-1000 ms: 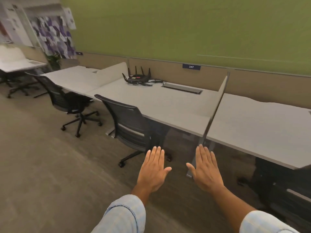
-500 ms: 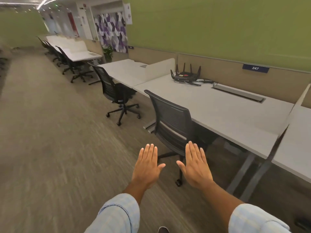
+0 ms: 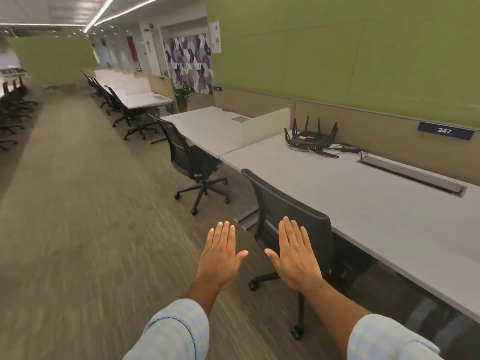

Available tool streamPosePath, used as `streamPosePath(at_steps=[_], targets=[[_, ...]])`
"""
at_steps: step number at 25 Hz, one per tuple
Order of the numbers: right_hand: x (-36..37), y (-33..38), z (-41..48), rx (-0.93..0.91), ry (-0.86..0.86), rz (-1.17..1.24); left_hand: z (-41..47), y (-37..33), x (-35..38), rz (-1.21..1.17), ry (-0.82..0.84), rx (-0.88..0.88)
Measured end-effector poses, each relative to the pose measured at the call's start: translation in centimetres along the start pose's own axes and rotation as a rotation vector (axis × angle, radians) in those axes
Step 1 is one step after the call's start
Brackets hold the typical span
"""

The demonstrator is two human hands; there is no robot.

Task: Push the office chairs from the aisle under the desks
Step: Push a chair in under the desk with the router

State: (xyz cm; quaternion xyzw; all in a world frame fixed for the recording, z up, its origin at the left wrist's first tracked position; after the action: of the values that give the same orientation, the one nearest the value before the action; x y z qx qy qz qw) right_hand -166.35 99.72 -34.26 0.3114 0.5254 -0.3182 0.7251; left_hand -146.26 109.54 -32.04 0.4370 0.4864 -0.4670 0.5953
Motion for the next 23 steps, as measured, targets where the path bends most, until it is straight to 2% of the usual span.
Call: streamPosePath(at_steps=[4,11,17,23], targets=[[0.0,-1.7,6.4,0.023,-0.030,-0.008,6.8,1.4,0.0,-0.006,-0.008,0.010],[1.5,-4.5,12.5,0.118,-0.053,-0.096,17.1,2.5,1.0,-0.022,-0.026,0.105],[2.8,-5.9,15.2,0.276,-0.083,-0.174,25.7,3.2,1.9,-0.042,-0.039,0.257],[3.2,-5.1,15.4,0.456,-0.069,-0.233,32.1,4.2,2.4,-0.071,-0.023,0.494]])
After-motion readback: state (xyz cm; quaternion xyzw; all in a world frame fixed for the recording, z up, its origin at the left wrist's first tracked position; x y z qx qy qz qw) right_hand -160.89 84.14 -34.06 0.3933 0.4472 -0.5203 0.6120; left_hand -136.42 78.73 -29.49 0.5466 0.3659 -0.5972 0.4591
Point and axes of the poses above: each hand's wrist, its own z-axis towards the middle knuckle, its own x-axis out of the palm, y = z × x, the point moved 4 cm from there along z, towards the middle knuckle, and after that the axes turned 2 degrees about z, right-handed, at the moved point
